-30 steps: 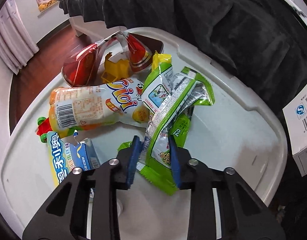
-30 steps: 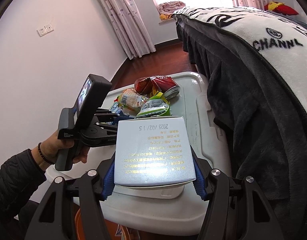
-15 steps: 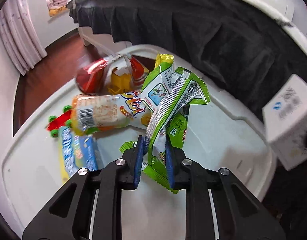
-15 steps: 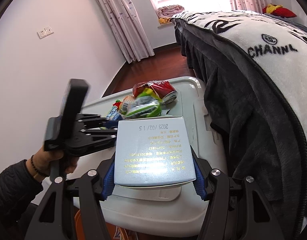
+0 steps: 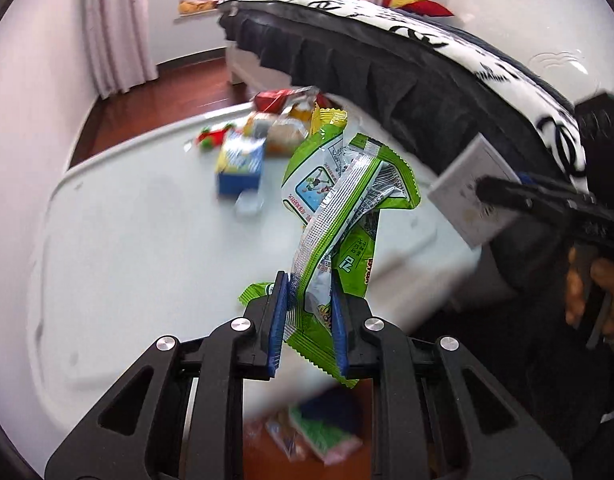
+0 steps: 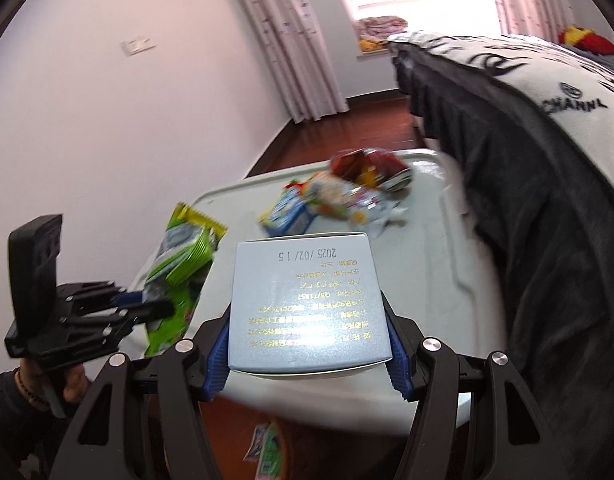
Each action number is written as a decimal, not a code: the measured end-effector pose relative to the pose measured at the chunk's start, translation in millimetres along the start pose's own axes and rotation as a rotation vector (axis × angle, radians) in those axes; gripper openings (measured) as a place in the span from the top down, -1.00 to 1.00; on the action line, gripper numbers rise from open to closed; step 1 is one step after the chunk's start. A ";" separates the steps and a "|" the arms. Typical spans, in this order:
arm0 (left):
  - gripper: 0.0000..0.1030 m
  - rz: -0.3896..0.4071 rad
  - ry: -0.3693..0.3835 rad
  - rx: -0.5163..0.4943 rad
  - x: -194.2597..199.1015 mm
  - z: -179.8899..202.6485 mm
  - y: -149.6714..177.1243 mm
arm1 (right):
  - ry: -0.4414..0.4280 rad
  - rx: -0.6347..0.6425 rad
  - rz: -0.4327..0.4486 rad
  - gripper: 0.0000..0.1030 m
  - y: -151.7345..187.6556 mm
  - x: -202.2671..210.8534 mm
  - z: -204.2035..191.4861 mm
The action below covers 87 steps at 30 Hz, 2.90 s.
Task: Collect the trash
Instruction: 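Carry both grippers over the orange bucket and open them, dropping wrapper and white box, then move the right gripper to the white bottle cap and close on it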
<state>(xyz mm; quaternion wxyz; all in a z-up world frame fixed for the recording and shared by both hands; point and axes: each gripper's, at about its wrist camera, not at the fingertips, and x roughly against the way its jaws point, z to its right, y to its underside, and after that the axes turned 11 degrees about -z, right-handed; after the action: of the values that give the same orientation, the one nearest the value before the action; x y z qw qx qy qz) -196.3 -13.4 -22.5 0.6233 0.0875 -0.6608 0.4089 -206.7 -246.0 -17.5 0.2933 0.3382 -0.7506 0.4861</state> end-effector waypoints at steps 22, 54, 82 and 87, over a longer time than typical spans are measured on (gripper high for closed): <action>0.55 -0.327 -0.065 0.322 -53.6 -14.5 157.9 | -0.072 0.202 -0.305 -0.20 104.5 -62.8 -116.8; -0.13 -0.071 -0.147 0.368 5.9 -66.0 80.9 | 0.051 0.154 -0.038 -0.66 7.3 -45.5 -81.0; -0.15 0.144 -0.187 0.387 17.5 -150.3 -34.2 | 0.135 0.029 -0.206 -0.38 -84.7 -231.8 -61.4; -0.15 0.148 -0.187 0.380 19.3 -150.8 -33.5 | 0.163 0.011 -0.226 -0.16 -91.4 -241.1 -60.7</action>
<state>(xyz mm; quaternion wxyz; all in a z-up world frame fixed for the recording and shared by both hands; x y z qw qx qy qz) -65.9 70.3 -7.5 0.4998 0.1925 -0.6314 0.5608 17.0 -163.3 -132.7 0.4043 0.3814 -0.6787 0.4800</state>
